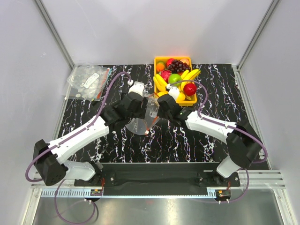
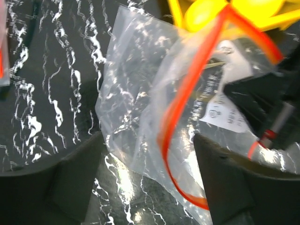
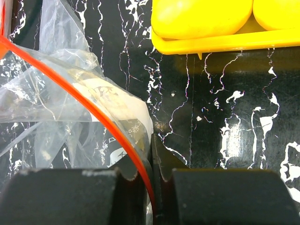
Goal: Place the food in the zip-top bag and seal the zipper
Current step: Open the zipper of the food storage bag.
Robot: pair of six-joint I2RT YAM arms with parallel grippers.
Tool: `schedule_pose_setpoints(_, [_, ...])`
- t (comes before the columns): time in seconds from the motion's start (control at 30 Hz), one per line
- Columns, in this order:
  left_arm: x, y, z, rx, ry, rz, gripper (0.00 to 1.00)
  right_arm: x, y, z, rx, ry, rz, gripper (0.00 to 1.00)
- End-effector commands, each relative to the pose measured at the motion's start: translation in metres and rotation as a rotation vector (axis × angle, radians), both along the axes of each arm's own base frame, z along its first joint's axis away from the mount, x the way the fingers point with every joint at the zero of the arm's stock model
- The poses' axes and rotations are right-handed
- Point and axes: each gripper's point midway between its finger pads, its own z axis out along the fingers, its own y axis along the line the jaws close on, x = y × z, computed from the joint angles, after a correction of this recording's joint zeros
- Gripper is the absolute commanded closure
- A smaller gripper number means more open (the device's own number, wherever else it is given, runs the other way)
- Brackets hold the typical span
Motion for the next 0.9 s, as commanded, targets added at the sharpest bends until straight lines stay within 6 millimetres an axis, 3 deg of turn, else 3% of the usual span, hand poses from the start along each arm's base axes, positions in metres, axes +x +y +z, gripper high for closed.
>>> schedule_pose_setpoints(0.0, [0.008, 0.009, 0.007, 0.004, -0.05, 0.066, 0.31, 0.007, 0.005, 0.022, 0.03, -0.054, -0.027, 0.9])
schedule_pose_setpoints(0.07, [0.009, 0.008, 0.005, 0.002, -0.052, 0.065, 0.45, 0.006, 0.008, 0.022, 0.028, -0.06, 0.001, 0.92])
schedule_pose_setpoints(0.2, [0.011, 0.006, 0.004, -0.002, -0.056, 0.052, 0.88, 0.0, 0.033, 0.022, 0.089, -0.056, 0.13, 0.89])
schedule_pose_setpoints(0.3, [0.016, 0.006, 0.002, -0.045, -0.068, 0.053, 1.0, 0.002, 0.047, 0.022, 0.1, -0.057, 0.181, 0.87])
schedule_pose_setpoints(0.4, [0.014, 0.005, -0.009, -0.083, -0.052, 0.031, 1.0, 0.005, 0.049, 0.017, 0.077, -0.04, 0.189, 0.89])
schedule_pose_setpoints(0.53, [0.023, 0.021, -0.013, -0.096, -0.07, 0.079, 1.0, 0.01, 0.061, 0.011, 0.104, -0.021, 0.254, 0.87])
schedule_pose_setpoints(0.57, [0.024, 0.026, -0.015, -0.086, -0.07, 0.091, 1.0, 0.01, 0.063, 0.012, 0.106, -0.023, 0.265, 0.82])
schedule_pose_setpoints(0.6, [0.026, 0.03, -0.014, -0.073, -0.079, 0.107, 1.0, 0.011, 0.063, 0.015, 0.11, -0.027, 0.273, 0.7])
schedule_pose_setpoints(0.63, [0.029, 0.037, -0.016, -0.062, -0.075, 0.127, 1.0, 0.011, 0.063, 0.02, 0.114, -0.042, 0.276, 0.5])
schedule_pose_setpoints(0.67, [0.032, 0.039, -0.016, -0.055, -0.073, 0.141, 1.0, 0.011, 0.063, 0.024, 0.111, -0.056, 0.283, 0.4])
schedule_pose_setpoints(0.73, [0.037, 0.045, -0.019, -0.044, -0.064, 0.159, 1.0, 0.01, 0.058, 0.039, 0.118, -0.087, 0.285, 0.31])
schedule_pose_setpoints(0.87, [0.044, 0.046, -0.028, -0.046, -0.049, 0.173, 1.0, 0.012, 0.042, 0.058, 0.087, -0.096, 0.277, 0.22])
